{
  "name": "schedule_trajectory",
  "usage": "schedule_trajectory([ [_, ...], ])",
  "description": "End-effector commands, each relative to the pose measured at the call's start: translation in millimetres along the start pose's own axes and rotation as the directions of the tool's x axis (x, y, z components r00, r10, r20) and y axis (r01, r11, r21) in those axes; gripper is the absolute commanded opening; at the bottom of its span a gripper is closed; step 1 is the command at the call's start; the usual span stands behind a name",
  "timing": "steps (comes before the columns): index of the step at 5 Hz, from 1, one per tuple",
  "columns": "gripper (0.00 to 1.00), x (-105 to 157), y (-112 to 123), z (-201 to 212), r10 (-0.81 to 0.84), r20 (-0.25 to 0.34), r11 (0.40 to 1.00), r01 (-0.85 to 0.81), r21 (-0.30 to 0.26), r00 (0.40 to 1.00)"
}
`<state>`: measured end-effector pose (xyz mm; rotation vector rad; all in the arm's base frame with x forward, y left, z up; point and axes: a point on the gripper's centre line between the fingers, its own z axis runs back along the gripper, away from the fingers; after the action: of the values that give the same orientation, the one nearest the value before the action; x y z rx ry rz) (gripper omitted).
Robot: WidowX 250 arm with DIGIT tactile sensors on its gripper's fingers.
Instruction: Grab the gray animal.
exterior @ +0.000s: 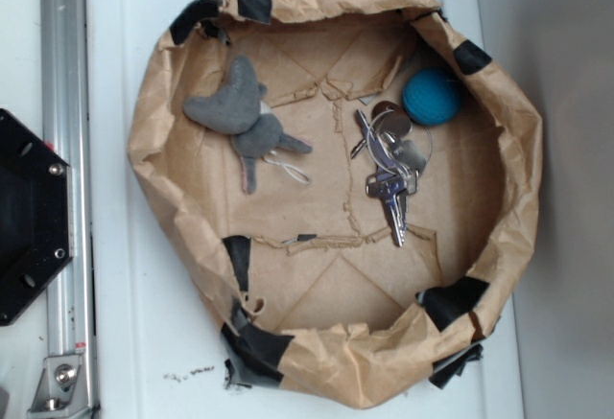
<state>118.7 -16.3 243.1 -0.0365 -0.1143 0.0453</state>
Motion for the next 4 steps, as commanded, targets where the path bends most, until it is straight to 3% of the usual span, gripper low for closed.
schedule_trajectory([
  [1, 1.00, 0.0, 0.0, 0.0, 0.000, 0.000, 1.000, 0.000, 0.000, 1.000],
  [2, 1.00, 47.8, 14.1, -27.2, -0.107, -0.018, 0.994, 0.107, 0.018, 0.994],
  [3, 1.00, 84.5, 16.3, -54.5, -0.202, -0.048, 0.979, 0.200, -0.039, 0.978],
  [4, 1.00, 102.5, 31.7, -94.5, -0.255, -0.095, 0.966, 0.251, -0.055, 0.962],
])
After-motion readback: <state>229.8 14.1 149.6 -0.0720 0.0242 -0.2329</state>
